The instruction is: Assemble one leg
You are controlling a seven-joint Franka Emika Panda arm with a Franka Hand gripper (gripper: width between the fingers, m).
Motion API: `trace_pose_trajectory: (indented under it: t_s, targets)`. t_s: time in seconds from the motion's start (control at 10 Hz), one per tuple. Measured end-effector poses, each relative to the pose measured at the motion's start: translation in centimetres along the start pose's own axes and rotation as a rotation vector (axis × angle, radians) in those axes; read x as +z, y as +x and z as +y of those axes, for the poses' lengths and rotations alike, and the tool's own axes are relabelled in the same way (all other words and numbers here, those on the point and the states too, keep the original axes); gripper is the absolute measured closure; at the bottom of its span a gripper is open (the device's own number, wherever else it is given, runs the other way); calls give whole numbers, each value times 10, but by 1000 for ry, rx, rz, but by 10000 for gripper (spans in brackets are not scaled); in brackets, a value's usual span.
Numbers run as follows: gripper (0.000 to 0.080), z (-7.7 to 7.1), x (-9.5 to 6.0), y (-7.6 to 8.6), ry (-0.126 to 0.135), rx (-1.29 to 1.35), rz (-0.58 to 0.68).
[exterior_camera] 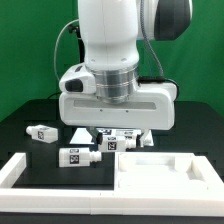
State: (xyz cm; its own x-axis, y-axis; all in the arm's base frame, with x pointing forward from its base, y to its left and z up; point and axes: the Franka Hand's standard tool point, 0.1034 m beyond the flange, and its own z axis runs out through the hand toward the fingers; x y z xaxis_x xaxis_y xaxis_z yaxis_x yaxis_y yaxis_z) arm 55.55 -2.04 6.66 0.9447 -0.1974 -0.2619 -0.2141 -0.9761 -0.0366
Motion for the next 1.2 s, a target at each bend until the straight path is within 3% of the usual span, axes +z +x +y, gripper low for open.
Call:
trace_pose_trajectory:
  t_s: [0.2,0.4,0.9,1.1,1.2]
  targets:
    - [151,46,-5,-14,16,43,-9]
    - [151,83,4,-24,5,105,-31]
    - [151,84,7,-26,1,103,-34]
    - [151,87,12,-20,-7,304,24]
    - [151,85,18,-19,4,395,50]
